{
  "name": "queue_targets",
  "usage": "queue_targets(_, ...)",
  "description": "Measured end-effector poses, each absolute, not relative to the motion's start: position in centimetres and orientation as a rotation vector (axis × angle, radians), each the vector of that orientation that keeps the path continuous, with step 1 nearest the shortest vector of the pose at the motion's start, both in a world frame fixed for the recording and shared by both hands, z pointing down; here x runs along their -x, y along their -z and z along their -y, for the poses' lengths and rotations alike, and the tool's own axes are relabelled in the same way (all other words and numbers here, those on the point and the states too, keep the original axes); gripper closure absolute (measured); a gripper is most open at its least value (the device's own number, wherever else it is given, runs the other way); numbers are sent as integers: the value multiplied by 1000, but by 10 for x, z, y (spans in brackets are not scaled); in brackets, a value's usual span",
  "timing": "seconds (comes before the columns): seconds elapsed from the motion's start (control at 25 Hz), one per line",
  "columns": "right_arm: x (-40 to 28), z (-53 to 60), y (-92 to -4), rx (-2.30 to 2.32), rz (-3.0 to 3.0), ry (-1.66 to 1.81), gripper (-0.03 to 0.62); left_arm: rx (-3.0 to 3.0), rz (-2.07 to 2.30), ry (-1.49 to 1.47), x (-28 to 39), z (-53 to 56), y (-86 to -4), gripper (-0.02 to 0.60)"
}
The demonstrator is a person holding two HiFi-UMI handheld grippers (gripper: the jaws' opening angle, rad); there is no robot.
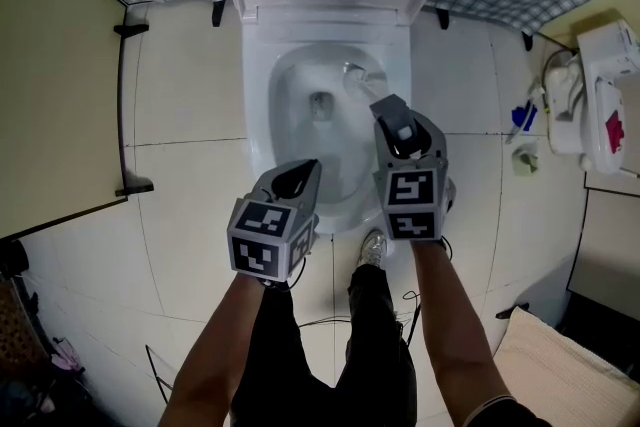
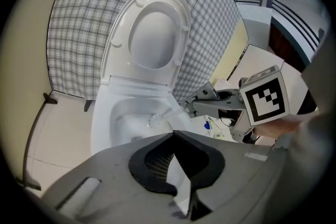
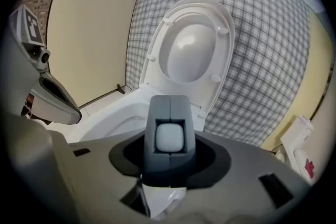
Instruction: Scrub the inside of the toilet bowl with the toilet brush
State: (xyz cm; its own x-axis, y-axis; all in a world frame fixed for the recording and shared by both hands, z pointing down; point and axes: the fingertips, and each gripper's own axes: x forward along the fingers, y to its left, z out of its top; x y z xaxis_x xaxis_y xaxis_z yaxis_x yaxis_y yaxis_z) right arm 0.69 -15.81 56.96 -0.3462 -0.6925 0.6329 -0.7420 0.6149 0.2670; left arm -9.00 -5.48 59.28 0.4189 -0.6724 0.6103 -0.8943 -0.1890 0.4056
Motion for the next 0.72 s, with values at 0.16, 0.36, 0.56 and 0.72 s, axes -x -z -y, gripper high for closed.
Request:
queue_targets(0.16,-6,148,-572,-1106,2032,-43,404,-1952,1313,-382,96,48,-590,574)
queue_targets(0.36,-2,129,-574,-934,1955,103,404,-1968,1306,-386,107,36,-587,574)
queue_targets(0.56,-1,107,-580,-754,1883,208,405,-1988,1286,-379,116,28,-582,574)
queue_targets(0.72,-8,89,-584,-596,1835,304,405,-2003,1281,-372,113,25,-575,574)
